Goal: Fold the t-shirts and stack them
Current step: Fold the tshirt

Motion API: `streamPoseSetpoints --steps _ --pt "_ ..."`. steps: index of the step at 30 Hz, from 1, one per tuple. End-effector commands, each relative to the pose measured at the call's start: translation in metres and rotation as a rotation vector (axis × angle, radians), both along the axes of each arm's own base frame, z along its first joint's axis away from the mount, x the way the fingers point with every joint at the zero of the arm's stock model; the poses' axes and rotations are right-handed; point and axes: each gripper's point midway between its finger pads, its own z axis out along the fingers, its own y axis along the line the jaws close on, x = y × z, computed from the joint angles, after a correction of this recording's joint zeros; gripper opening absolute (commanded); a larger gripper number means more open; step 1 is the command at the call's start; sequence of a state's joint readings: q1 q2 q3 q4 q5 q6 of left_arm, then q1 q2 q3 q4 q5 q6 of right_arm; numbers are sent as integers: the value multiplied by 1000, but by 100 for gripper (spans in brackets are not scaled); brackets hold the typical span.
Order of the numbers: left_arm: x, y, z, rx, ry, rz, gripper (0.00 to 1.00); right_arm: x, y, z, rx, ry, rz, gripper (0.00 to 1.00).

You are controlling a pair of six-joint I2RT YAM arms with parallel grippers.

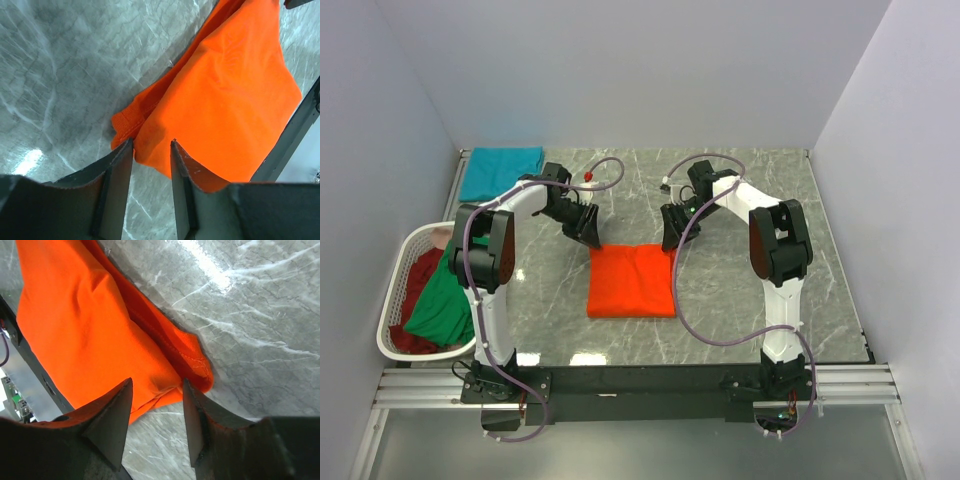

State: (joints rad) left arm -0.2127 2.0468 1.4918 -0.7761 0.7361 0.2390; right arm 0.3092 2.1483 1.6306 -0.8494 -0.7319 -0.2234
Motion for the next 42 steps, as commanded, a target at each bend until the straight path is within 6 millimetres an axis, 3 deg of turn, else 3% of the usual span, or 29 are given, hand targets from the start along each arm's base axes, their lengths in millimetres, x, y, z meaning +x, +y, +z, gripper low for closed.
streamPoseSetpoints --steps 1,6,9,12,13,14,20,25,40,41,42 --pt "3 -3 0 -20 0 11 40 8 11 18 48 -41 7 49" --pt "4 -5 4 -34 -8 6 27 8 12 21 55 -47 8 43" --pt "4 -6 5 -40 -8 4 18 9 12 20 52 -47 8 33" --pt "4 -7 7 -45 -7 0 7 8 11 21 50 -50 6 13" --pt "4 -6 8 -45 -7 1 5 8 9 23 44 -58 4 1" --pt "4 -6 10 -46 -13 -3 1 9 7 24 38 -68 5 0" --pt "12 9 18 -29 -52 38 1 15 -19 35 -3 -131 -43 0" --pt "33 23 16 19 -104 92 1 35 -45 24 -59 -150 -129 0" --pt "103 28 -21 83 -138 213 4 112 -41 0 -95 -231 -242 0" --pt "109 29 -19 85 -152 225 8 114 -41 -1 -99 -231 -248 1" --pt "112 30 -16 78 -154 239 16 117 -41 4 -98 -241 -252 16"
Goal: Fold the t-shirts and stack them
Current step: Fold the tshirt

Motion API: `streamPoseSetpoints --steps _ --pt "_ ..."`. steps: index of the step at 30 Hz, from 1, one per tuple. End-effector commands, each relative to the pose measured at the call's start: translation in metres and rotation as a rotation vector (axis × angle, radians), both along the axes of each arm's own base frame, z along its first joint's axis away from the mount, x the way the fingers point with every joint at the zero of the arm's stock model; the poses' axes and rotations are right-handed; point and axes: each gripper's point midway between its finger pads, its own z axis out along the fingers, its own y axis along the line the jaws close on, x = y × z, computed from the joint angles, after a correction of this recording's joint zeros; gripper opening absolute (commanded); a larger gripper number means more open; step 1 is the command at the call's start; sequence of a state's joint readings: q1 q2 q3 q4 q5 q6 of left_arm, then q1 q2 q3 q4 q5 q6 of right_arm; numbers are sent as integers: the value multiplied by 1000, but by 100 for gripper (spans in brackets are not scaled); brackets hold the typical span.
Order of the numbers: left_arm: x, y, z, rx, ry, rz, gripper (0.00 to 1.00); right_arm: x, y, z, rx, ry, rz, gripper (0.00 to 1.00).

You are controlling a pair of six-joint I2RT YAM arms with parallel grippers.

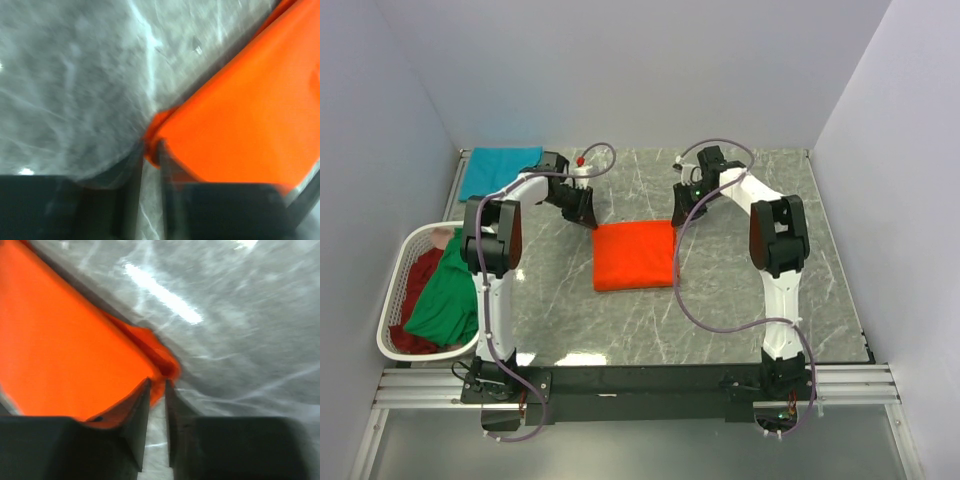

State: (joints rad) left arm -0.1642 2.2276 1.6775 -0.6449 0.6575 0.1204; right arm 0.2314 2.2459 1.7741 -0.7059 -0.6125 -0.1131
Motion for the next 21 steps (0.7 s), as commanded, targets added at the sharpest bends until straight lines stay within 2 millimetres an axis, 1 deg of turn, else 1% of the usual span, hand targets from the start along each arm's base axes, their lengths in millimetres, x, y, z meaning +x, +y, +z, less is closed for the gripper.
streamPoseSetpoints --steps 1,2,3,4,5,6,7,8,9,10,11,12,13,14,15,16,17,18,19,20,21 --pt "39 18 19 30 -106 94 29 30 -15 17 -48 -93 -60 29" --pt "44 26 27 2 -116 121 34 30 -14 33 -33 -116 -69 40" --pt "44 23 49 -64 -132 128 37 25 -17 39 -24 -110 -77 56" --pt "45 25 62 -90 -150 138 43 24 -16 51 -1 -124 -82 65" --pt "44 28 71 -122 -168 140 43 18 -11 80 59 -150 -80 68" --pt "36 22 86 -184 -156 134 44 11 -9 89 94 -141 -74 69" --pt "30 18 113 -222 -200 120 43 4 -5 101 128 -136 -65 69" --pt "17 11 112 -261 -189 110 43 -13 6 117 208 -110 -40 69" --pt "2 -1 136 -345 -168 109 42 -25 16 122 255 -75 -32 66" --pt "-7 -9 139 -377 -142 114 41 -33 26 126 300 -59 -16 66" --pt "-32 -24 123 -401 -53 112 39 -55 39 131 391 39 3 65" --pt "-39 -37 135 -459 -27 125 37 -60 47 130 415 82 -8 64" --pt "-51 -47 132 -486 20 120 33 -68 65 130 436 113 3 62" --pt "-72 -63 116 -496 90 110 30 -75 74 122 452 208 -32 56" --pt "-71 -73 125 -550 90 127 29 -81 84 119 469 251 -23 54" --pt "-75 -78 120 -564 99 141 26 -86 97 115 475 260 -6 51" --pt "-82 -86 105 -567 153 166 25 -90 102 102 465 316 -26 43" --pt "-81 -88 98 -569 172 178 24 -91 105 96 463 332 -28 39" --pt "-81 -89 90 -567 204 189 22 -89 109 88 461 331 -30 36" --pt "-75 -88 84 -559 215 211 21 -87 107 70 440 356 -50 33" --pt "-72 -87 69 -547 239 222 21 -81 105 57 420 349 -69 33"
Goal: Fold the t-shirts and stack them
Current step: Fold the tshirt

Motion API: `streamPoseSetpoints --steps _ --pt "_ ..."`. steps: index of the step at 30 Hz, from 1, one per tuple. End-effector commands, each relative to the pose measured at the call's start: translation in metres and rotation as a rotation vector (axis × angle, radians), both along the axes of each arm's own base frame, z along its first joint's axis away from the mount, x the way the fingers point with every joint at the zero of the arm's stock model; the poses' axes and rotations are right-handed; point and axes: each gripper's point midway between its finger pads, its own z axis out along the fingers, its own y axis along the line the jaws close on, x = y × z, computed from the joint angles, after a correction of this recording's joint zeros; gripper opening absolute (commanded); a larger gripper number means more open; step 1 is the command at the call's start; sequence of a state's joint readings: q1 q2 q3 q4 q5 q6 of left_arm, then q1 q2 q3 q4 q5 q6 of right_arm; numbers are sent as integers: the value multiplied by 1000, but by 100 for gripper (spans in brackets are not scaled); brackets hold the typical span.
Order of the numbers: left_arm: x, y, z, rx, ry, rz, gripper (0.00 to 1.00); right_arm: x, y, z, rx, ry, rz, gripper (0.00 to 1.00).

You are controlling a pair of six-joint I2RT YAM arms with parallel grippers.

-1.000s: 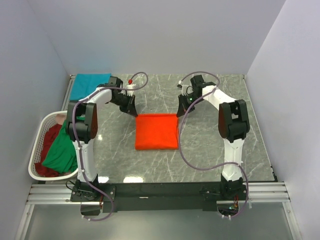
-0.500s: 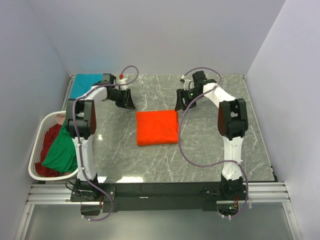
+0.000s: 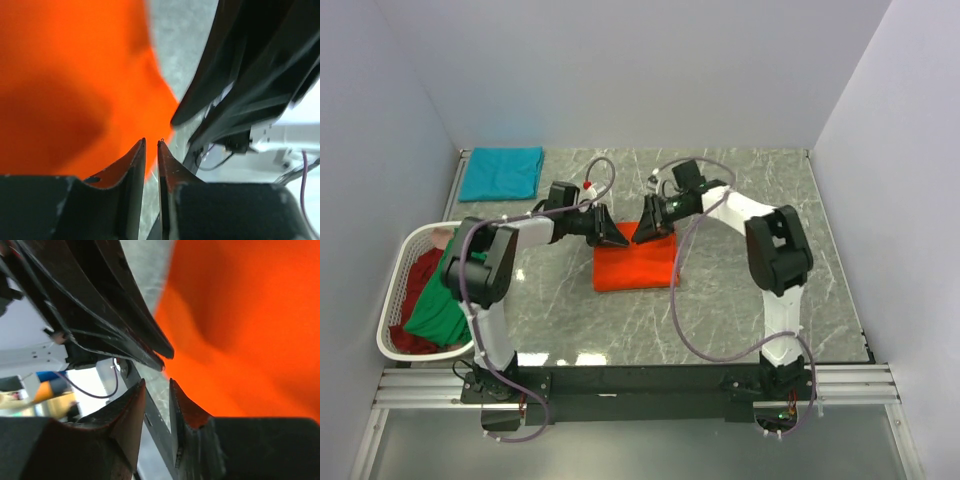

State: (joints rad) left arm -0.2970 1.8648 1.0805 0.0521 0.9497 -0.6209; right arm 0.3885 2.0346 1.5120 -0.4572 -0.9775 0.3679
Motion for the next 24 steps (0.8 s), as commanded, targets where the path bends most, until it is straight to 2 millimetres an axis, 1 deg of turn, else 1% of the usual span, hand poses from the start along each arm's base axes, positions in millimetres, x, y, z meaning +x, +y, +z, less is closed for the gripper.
streamPoseSetpoints --steps 1,2,3,4,5,6,7,8,9,10,11,12,13,14,15,16,17,18,19,20,21,22,23,24 --pt "32 4 -9 -59 38 83 20 15 -5 -47 -24 112 -67 33" --pt "38 7 -21 -16 14 79 20 27 -11 -51 -27 105 -85 31" --pt "40 9 -40 14 47 71 19 34 -15 -58 -41 107 -95 29" --pt "46 11 -44 29 60 66 19 41 -22 -74 -78 99 -115 29" --pt "53 18 -56 68 46 77 19 52 -33 -78 -88 87 -141 28" --pt "56 22 -74 90 78 85 18 57 -39 -84 -104 81 -155 28" --pt "66 25 -76 96 58 89 18 60 -46 -92 -129 72 -160 28" --pt "67 38 -87 130 95 102 18 63 -52 -99 -142 77 -171 27" --pt "69 43 -95 140 112 110 18 68 -61 -101 -147 76 -188 27" --pt "78 54 -89 128 102 127 19 70 -63 -96 -140 78 -196 27" --pt "78 57 -83 115 98 122 20 71 -62 -86 -121 62 -187 27" --pt "75 56 -61 62 67 92 21 71 -59 -75 -115 33 -176 27" --pt "73 57 -49 38 49 81 22 73 -56 -46 -88 -17 -177 27" --pt "69 55 -36 11 37 66 22 64 -51 -33 -46 -6 -164 27" --pt "65 51 -9 -26 -5 50 21 58 -49 -19 -11 -1 -160 27" --pt "49 47 0 -70 10 15 21 52 -42 9 33 -17 -166 27" --pt "38 40 10 -96 33 1 20 36 -40 7 45 22 -159 27" --pt "32 35 31 -126 -25 -19 18 23 -35 15 75 42 -141 27" --pt "10 26 29 -148 16 -61 18 10 -24 32 106 22 -124 27" --pt "0 21 32 -158 42 -72 17 -7 -23 22 102 62 -115 27" --pt "-8 15 40 -171 13 -91 16 -16 -17 23 113 58 -98 27" --pt "-27 7 31 -167 54 -114 16 -27 -12 20 111 82 -80 27" --pt "-34 3 28 -171 86 -110 16 -43 -3 11 101 111 -43 27" --pt "-39 0 26 -172 96 -111 15 -51 1 6 96 129 -22 27"
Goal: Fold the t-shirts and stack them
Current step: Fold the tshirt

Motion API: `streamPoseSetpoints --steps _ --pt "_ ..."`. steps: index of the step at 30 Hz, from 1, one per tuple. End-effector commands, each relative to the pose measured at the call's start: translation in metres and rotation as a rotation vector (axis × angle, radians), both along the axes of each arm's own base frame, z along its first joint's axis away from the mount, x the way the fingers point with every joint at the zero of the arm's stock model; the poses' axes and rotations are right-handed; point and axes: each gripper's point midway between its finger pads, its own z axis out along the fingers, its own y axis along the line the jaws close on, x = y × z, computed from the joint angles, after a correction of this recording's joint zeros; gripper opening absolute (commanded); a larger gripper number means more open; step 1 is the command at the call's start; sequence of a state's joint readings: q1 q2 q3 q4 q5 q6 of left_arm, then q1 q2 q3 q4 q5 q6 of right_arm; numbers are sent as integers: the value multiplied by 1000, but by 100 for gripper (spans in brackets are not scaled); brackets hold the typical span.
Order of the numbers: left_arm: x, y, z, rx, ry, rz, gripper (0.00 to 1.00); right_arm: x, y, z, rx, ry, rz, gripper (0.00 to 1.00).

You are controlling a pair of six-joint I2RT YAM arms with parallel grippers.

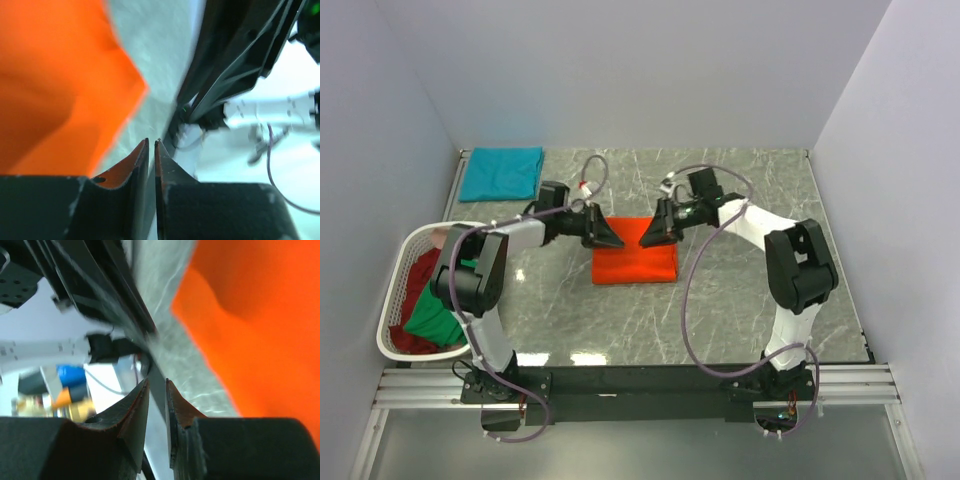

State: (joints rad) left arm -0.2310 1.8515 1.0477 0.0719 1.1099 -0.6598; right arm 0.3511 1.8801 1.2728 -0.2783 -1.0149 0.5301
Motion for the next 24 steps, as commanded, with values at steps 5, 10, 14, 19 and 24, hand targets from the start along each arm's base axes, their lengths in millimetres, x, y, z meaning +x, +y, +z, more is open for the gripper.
streamPoseSetpoints --steps 5,10,14,19,24 --pt "-40 -16 -45 -11 185 -50 15 -53 16 -64 -37 184 100 25" --pt "-47 1 -112 159 293 -16 13 -56 -15 -134 -163 269 67 24" --pt "-51 17 -143 261 292 -31 14 -49 -35 -156 -205 301 22 22" --pt "-44 28 -114 221 201 -55 26 -50 -39 -123 -177 221 55 22" --pt "-57 27 -53 129 -54 -214 27 -56 -39 -67 -114 80 122 22"
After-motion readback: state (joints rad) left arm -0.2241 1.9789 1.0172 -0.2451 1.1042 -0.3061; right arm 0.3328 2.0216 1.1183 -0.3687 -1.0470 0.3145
